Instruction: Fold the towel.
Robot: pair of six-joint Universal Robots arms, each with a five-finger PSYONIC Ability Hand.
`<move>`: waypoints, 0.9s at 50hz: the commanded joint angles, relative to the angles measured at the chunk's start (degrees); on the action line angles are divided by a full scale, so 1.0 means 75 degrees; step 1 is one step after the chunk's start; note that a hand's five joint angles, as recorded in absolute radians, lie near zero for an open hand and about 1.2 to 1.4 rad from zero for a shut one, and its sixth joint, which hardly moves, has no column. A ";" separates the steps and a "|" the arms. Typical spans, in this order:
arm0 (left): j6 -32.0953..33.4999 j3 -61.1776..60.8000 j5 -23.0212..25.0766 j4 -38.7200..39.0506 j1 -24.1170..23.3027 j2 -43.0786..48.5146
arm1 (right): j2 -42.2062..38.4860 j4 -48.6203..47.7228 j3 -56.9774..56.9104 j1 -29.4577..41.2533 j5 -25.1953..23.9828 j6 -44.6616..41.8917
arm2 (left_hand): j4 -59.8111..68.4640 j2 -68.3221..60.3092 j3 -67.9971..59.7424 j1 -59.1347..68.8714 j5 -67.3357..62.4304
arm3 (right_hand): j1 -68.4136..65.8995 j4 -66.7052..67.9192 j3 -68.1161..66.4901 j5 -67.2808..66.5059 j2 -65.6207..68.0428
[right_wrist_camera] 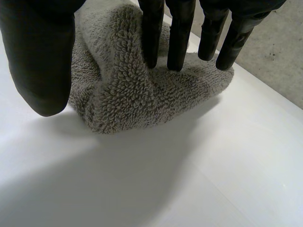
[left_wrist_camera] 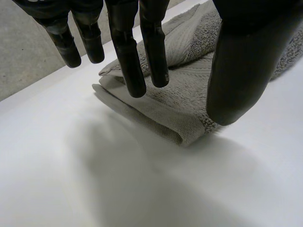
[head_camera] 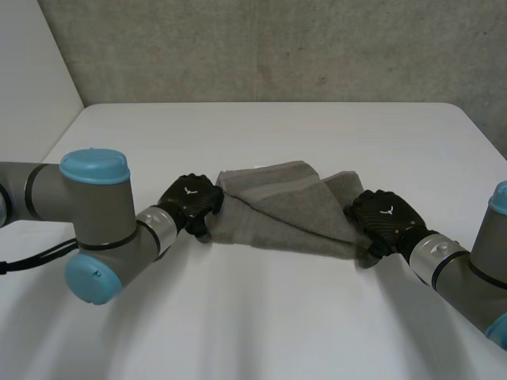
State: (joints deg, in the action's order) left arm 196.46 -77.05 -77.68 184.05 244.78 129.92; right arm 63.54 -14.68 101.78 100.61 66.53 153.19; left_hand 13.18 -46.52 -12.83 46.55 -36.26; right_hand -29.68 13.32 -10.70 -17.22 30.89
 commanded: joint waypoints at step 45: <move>0.0043 -0.0859 0.0115 0.0011 -0.0094 -0.0330 | -0.0140 0.0070 -0.0199 -0.0008 -0.0047 -0.0129 | -0.0425 -0.4464 0.0377 0.4460 -0.4499 | 0.0392 -0.0442 0.0094 0.0065 -0.0553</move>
State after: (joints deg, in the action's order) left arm 196.63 -78.69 -77.01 184.02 244.24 131.61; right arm 62.29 -14.52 100.72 100.55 66.38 152.88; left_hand 13.18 -76.95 -12.83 64.72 -68.32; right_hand -29.68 13.32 -10.70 -17.22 30.89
